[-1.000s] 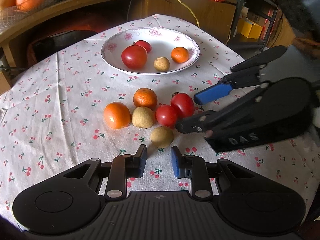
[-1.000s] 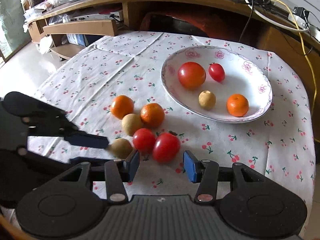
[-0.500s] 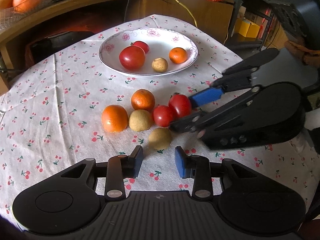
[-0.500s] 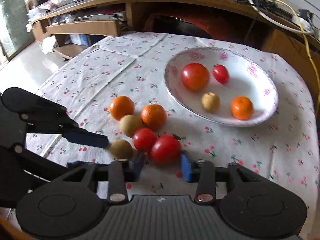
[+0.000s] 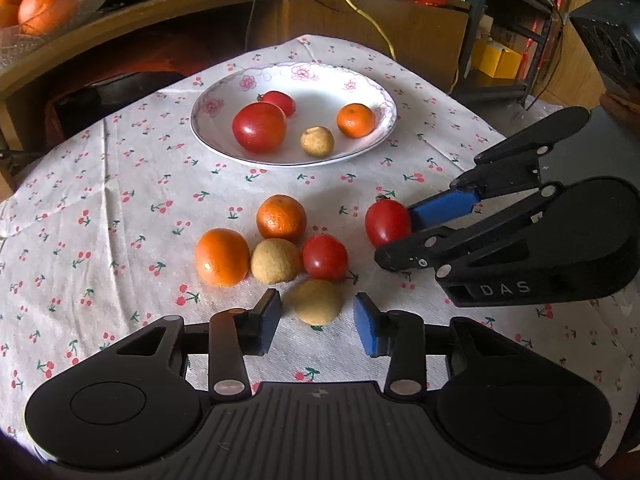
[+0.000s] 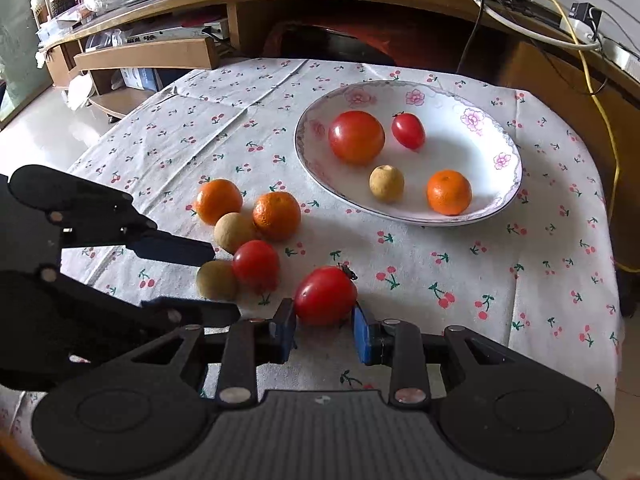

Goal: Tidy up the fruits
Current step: 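Close the left tool on the brown fruit while the right tool closes on the red tomato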

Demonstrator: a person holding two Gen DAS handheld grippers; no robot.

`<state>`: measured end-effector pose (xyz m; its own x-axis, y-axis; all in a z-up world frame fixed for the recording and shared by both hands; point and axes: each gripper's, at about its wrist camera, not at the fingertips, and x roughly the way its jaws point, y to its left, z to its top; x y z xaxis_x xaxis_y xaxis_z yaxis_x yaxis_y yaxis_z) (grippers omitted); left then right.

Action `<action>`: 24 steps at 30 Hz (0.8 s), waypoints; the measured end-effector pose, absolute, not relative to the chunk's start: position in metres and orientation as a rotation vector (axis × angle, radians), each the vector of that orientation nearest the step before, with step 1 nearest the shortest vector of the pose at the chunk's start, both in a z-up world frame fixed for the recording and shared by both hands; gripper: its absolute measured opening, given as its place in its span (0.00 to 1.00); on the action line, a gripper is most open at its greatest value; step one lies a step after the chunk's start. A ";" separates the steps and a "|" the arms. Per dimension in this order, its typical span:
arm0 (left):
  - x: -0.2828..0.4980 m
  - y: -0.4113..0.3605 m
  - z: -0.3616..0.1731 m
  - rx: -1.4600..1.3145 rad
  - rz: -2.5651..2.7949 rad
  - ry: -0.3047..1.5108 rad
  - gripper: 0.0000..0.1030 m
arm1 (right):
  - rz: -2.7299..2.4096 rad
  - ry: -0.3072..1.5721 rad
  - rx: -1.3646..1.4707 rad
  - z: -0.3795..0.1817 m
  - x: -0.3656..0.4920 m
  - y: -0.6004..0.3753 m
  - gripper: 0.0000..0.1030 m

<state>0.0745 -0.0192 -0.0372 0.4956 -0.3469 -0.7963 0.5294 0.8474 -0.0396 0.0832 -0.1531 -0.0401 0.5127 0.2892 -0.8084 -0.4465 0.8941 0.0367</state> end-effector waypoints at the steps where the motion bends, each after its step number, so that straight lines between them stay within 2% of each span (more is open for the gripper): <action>1: 0.074 -0.019 -0.037 0.223 -0.534 0.908 0.46 | 0.443 0.929 -0.182 -0.040 0.084 -0.153 0.31; 6: 0.072 -0.023 -0.036 0.236 -0.537 0.903 0.40 | 0.427 0.933 -0.145 -0.041 0.089 -0.153 0.34; 9: 0.071 -0.024 -0.036 0.243 -0.541 0.903 0.40 | 0.431 0.940 -0.127 -0.041 0.090 -0.154 0.40; 12: 0.072 -0.023 -0.036 0.242 -0.548 0.908 0.42 | 0.432 0.939 -0.121 -0.041 0.091 -0.152 0.42; 20: 0.072 -0.025 -0.038 0.247 -0.555 0.905 0.47 | 0.400 0.916 -0.134 -0.042 0.093 -0.147 0.42; 23: 0.073 -0.026 -0.038 0.248 -0.553 0.903 0.49 | 0.407 0.914 -0.128 -0.042 0.092 -0.143 0.33; 24: 0.074 -0.026 -0.038 0.247 -0.551 0.902 0.49 | 0.401 0.912 -0.133 -0.042 0.092 -0.141 0.33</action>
<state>0.0739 -0.0259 -0.0384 0.4937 -0.3486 -0.7967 0.5500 0.8348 -0.0244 0.0919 -0.1414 -0.0425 0.5441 0.2809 -0.7906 -0.3925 0.9180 0.0560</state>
